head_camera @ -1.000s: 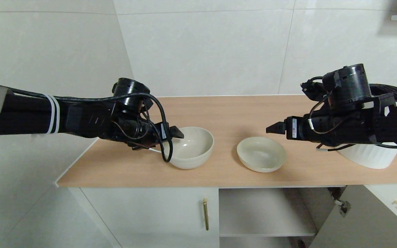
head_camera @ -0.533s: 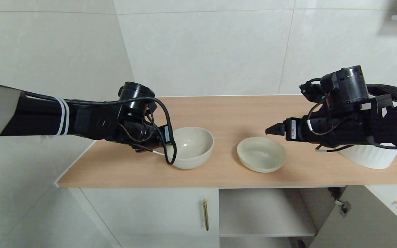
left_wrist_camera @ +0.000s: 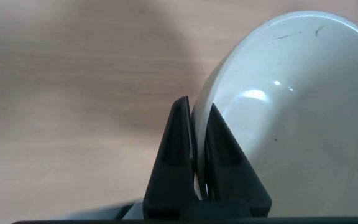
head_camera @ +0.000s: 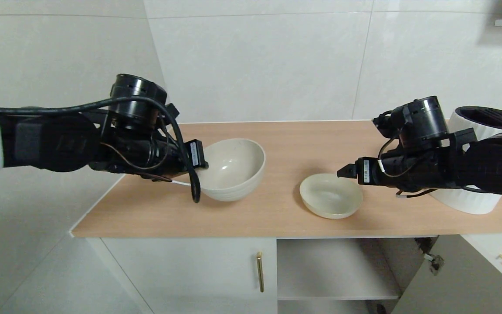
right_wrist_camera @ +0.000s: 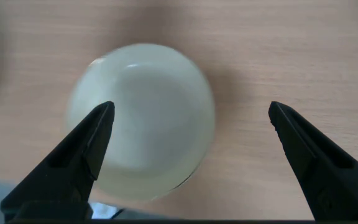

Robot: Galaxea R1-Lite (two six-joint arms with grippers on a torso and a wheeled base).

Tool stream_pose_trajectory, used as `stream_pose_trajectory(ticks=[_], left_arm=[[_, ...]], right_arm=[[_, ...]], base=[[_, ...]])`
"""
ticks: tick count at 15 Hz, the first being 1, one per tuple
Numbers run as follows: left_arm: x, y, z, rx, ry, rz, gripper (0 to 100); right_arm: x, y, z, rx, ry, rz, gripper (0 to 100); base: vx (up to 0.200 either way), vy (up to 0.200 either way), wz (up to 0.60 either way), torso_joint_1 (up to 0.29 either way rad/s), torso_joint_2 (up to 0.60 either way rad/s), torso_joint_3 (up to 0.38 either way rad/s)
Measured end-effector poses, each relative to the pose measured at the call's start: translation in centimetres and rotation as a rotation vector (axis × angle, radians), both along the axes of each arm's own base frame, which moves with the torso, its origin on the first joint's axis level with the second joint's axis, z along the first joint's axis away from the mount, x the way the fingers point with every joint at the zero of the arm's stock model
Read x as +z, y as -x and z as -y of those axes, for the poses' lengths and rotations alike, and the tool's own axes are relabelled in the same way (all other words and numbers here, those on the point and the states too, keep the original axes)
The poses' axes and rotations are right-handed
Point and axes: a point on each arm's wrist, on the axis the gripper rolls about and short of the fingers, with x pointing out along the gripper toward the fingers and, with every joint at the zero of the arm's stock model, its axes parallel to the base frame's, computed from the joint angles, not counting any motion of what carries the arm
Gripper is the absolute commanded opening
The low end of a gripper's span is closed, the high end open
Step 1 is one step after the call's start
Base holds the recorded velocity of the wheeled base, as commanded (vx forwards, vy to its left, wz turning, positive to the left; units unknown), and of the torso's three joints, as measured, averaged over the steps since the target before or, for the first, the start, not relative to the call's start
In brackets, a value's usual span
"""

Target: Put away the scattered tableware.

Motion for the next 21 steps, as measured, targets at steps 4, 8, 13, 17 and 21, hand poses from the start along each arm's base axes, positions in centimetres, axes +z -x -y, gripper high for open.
stream_pose_trajectory(ticks=[4, 8, 13, 17, 21], left_arm=[[3.1, 3.1, -0.8, -0.011, 0.030, 0.082, 0], [4.1, 4.2, -0.8, -0.024, 0.042, 0.112, 0], [4.6, 4.8, -0.9, -0.029, 0.048, 0.127, 0], [4.6, 4.9, -0.9, -0.029, 0.049, 0.128, 0], [4.6, 5.6, -1.1, -0.035, 0.047, 0.128, 0]], right_arm=[[-2.0, -1.6, -0.1, -0.038, 0.038, -0.041, 100], [-3.6, -2.6, -0.3, -0.048, 0.057, -0.077, 100], [-4.4, -3.0, -0.4, -0.049, 0.060, -0.092, 0], [-4.4, -3.0, -0.5, -0.044, 0.060, -0.095, 0], [-3.0, -1.8, -0.2, -0.042, 0.054, -0.094, 0]], base=[[0.000, 0.000, 0.00, 0.000, 0.00, 0.000], [0.000, 0.000, 0.00, 0.000, 0.00, 0.000], [0.000, 0.000, 0.00, 0.000, 0.00, 0.000], [0.000, 0.000, 0.00, 0.000, 0.00, 0.000], [0.000, 0.000, 0.00, 0.000, 0.00, 0.000]])
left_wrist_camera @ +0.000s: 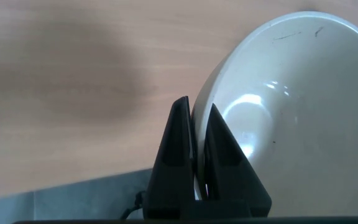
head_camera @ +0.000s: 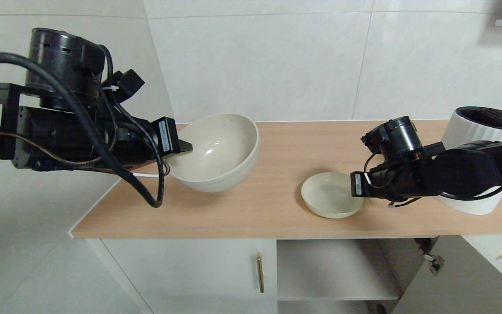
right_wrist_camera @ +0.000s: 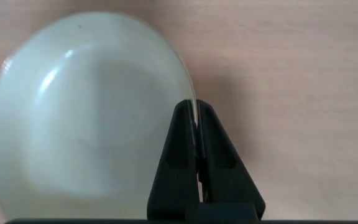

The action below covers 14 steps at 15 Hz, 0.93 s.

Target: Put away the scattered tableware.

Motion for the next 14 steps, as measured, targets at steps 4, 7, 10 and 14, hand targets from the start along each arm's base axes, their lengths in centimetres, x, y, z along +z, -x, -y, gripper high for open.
stream_pose_trajectory(ticks=[4, 7, 10, 14], left_arm=[[0.2, 3.0, -0.2, -0.036, -0.001, 0.009, 0], [0.0, 5.8, -0.8, -0.060, -0.002, 0.010, 0], [-1.3, 7.9, -1.6, -0.063, -0.013, -0.024, 0], [-1.8, 9.0, -2.0, -0.064, -0.007, -0.035, 0]], right_arm=[[4.0, 4.6, 0.9, 0.026, -0.042, -0.036, 0], [5.5, 8.5, 1.4, 0.062, -0.087, -0.046, 0], [5.8, 12.2, 1.2, 0.112, -0.107, -0.040, 0], [5.0, 14.7, 1.4, 0.073, -0.110, -0.047, 0]], base=[[0.000, 0.000, 0.00, 0.000, 0.00, 0.000], [0.000, 0.000, 0.00, 0.000, 0.00, 0.000], [-0.067, 0.000, 0.00, 0.001, 0.00, 0.004], [-0.200, 0.000, 0.00, 0.006, 0.00, 0.002]])
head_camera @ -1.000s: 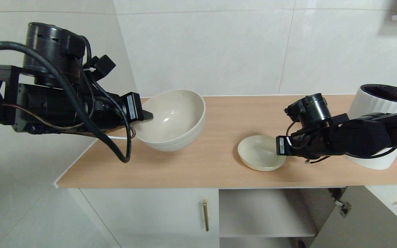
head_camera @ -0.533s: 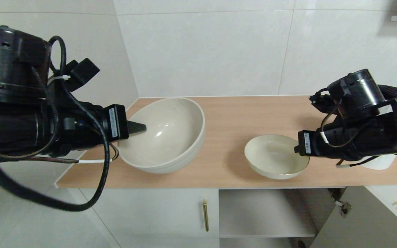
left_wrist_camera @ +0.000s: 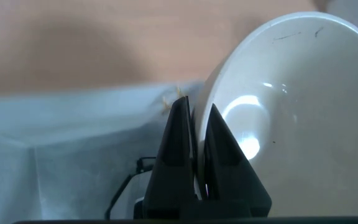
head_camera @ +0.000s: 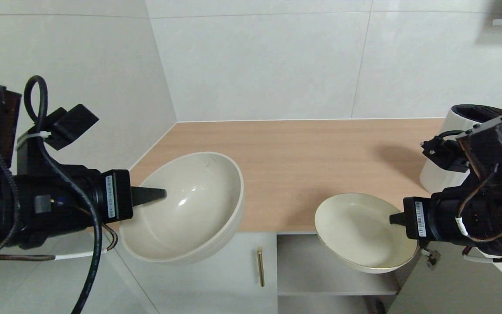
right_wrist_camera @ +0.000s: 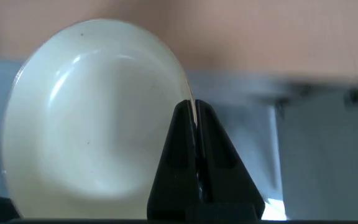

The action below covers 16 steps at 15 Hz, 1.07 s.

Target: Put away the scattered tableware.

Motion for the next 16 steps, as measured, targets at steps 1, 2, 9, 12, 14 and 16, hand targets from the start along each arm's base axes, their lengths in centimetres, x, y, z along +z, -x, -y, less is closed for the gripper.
stream_pose_trajectory(ticks=[1, 2, 9, 12, 14, 16], left_arm=[[0.0, 0.1, 0.0, -0.002, 0.001, 0.000, 0], [-0.1, 0.1, 0.0, -0.002, -0.001, -0.003, 0], [-0.5, -0.2, 0.2, -0.006, -0.008, -0.019, 0], [-0.8, -0.5, 0.3, -0.006, -0.014, -0.032, 0], [-1.1, -0.7, 0.5, -0.008, -0.020, -0.044, 0], [-1.2, -0.8, 0.5, -0.008, -0.023, -0.050, 0]], right_arm=[[-0.2, 0.3, 0.1, 0.002, 0.003, -0.007, 0], [-0.3, 0.4, 0.2, -0.001, -0.002, -0.008, 0], [-1.1, 0.8, 0.4, 0.000, 0.013, -0.035, 0], [-1.0, 0.7, 0.4, -0.002, 0.004, -0.023, 0], [-1.1, 0.5, 0.2, -0.002, -0.001, -0.017, 0], [-1.4, 0.3, 0.0, -0.003, 0.006, -0.026, 0]], base=[[-0.200, 0.000, 0.00, -0.012, -0.01, 0.002], [-0.200, 0.000, 0.00, -0.007, 0.00, 0.007], [-0.114, 0.000, 0.00, 0.001, 0.00, 0.003], [0.000, 0.000, 0.00, 0.000, 0.00, 0.000], [0.000, 0.000, 0.00, 0.000, 0.00, 0.000], [0.000, 0.000, 0.00, 0.000, 0.00, 0.000]])
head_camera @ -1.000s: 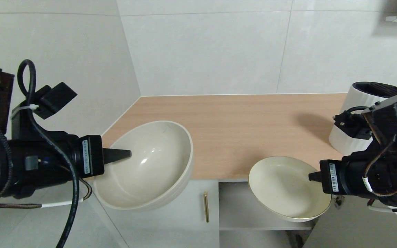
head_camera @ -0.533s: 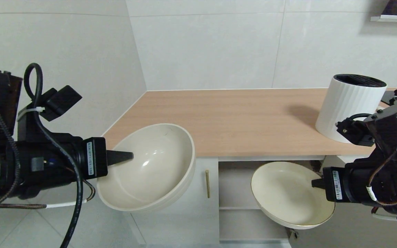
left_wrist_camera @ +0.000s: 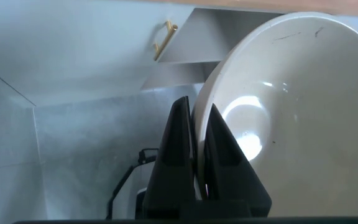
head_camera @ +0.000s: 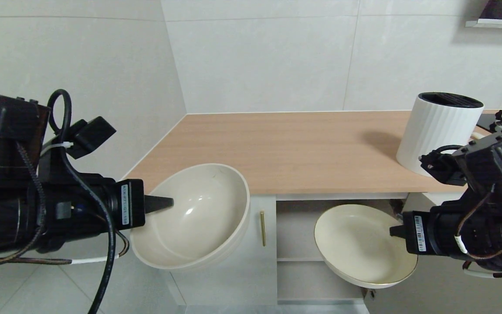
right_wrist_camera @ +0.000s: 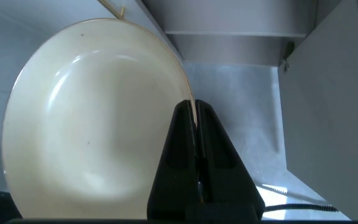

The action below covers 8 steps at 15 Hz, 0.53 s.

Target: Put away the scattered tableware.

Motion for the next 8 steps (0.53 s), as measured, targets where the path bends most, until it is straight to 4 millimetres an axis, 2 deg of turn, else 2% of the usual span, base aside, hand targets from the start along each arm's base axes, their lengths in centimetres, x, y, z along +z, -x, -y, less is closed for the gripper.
stream_pose_trajectory(ticks=[6, 8], left_arm=[[-0.40, -0.39, 0.20, -0.001, -0.008, -0.017, 0], [-0.65, -0.61, 0.31, -0.001, -0.013, -0.027, 0]], right_arm=[[-0.58, -0.29, -0.29, -0.010, 0.009, 0.000, 0], [-0.98, -0.24, -0.50, -0.013, 0.021, 0.007, 0]], base=[[0.000, 0.000, 0.00, 0.000, 0.00, 0.000], [0.000, 0.000, 0.00, -0.083, 0.24, 0.139]])
